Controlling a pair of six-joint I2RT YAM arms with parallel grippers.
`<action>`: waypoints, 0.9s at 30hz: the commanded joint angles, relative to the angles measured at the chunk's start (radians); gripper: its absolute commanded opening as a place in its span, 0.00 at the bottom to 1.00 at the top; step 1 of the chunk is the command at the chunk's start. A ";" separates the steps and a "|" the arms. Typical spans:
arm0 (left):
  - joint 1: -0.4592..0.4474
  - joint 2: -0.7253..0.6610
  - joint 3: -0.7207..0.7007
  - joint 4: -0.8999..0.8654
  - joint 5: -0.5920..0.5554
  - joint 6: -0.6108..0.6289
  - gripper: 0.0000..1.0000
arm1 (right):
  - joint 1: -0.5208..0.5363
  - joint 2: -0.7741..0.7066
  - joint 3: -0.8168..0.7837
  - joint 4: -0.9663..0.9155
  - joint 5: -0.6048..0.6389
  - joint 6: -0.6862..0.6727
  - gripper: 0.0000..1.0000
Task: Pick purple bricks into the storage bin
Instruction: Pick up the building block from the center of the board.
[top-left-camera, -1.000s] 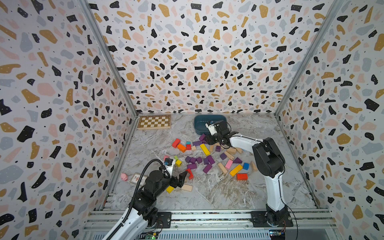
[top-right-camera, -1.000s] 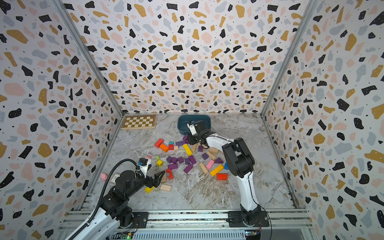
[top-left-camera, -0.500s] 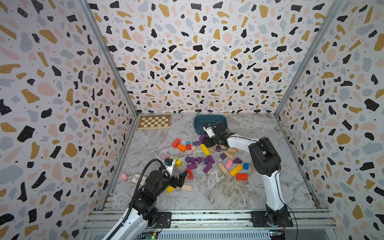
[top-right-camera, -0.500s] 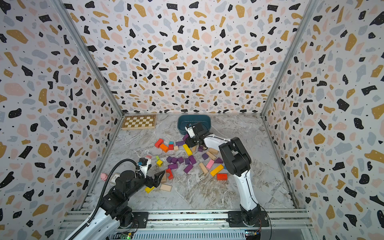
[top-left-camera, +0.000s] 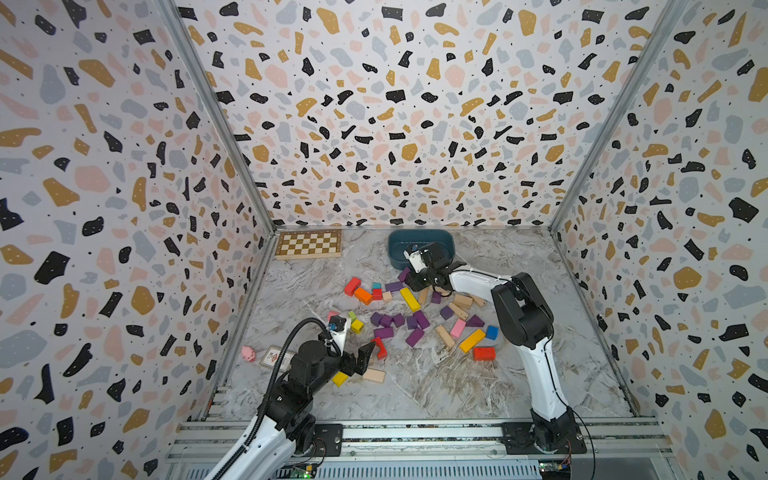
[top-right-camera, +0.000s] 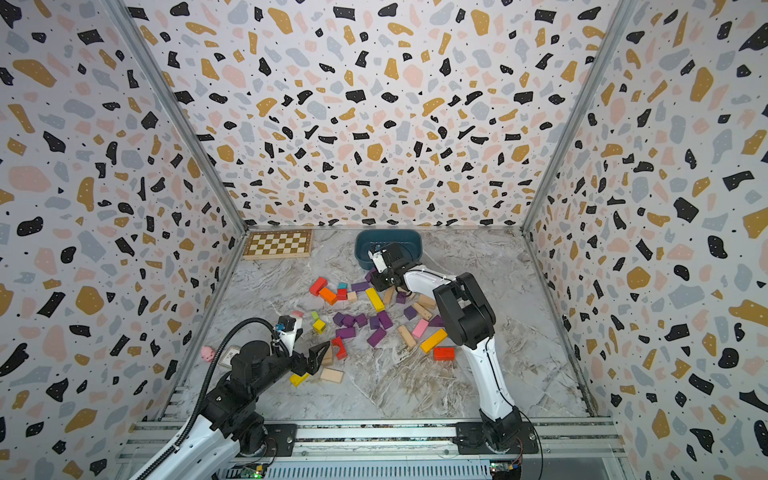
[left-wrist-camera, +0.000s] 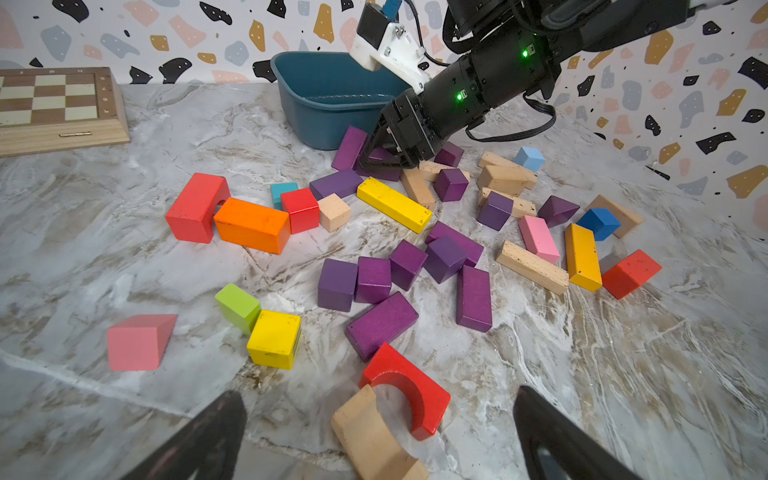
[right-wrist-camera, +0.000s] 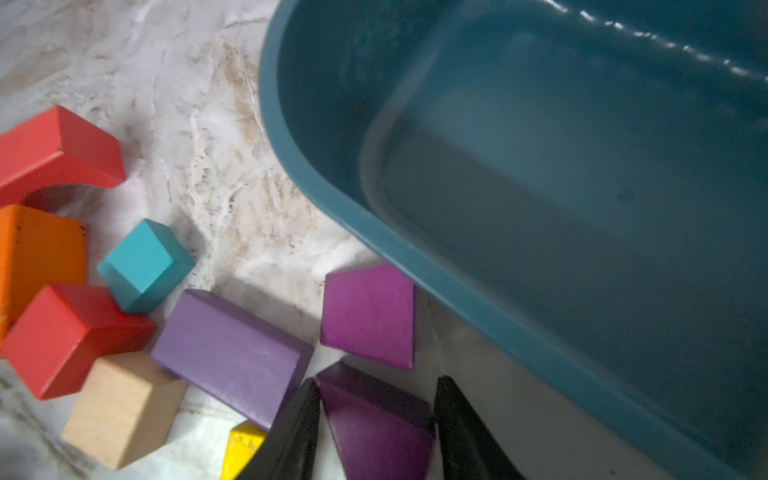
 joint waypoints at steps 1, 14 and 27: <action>-0.004 0.000 0.009 0.047 -0.001 0.001 0.99 | 0.005 -0.011 0.025 -0.037 0.012 0.000 0.44; -0.004 -0.004 0.008 0.045 0.000 0.002 0.99 | 0.006 -0.065 -0.027 -0.019 0.040 -0.008 0.23; -0.003 -0.003 0.007 0.049 -0.007 -0.002 0.99 | 0.005 -0.232 -0.056 -0.090 0.068 -0.009 0.17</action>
